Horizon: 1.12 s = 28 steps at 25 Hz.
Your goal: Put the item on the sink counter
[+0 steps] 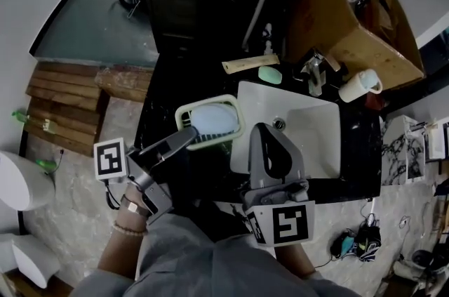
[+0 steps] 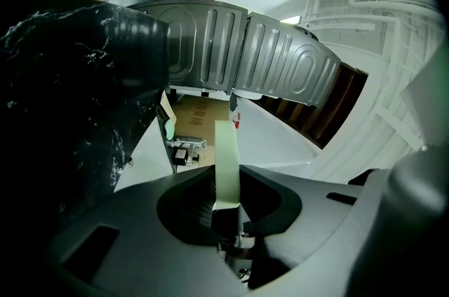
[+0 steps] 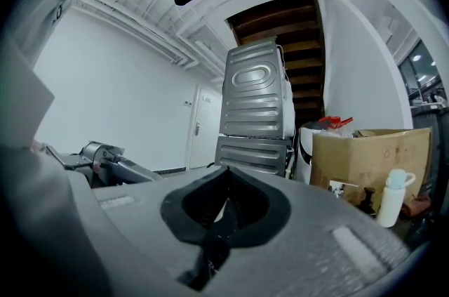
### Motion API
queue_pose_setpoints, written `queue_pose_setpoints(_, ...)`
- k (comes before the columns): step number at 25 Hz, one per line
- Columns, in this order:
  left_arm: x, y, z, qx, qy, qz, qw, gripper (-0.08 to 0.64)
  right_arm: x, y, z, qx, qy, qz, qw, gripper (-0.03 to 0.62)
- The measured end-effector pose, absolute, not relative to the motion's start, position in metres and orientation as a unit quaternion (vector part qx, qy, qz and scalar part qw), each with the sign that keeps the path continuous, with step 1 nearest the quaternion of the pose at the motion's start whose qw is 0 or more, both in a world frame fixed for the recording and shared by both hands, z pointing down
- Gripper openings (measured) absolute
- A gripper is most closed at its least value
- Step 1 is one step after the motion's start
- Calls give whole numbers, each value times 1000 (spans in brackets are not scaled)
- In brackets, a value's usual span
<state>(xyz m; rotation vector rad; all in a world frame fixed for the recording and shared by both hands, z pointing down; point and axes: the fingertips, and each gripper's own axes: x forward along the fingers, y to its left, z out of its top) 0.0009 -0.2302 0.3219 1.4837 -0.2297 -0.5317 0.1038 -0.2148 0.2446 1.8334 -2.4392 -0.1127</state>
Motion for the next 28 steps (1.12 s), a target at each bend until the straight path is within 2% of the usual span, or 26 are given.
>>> queue_pose_setpoints(23,-33,-264,351,665,-118,-214,706,81,81,-226,269,618,-782,-32,77,-3)
queue_pose_setpoints(28,-34,-272,359,661,-119,-211,710,81,64,-232,275,601,-787,-82,117,-2)
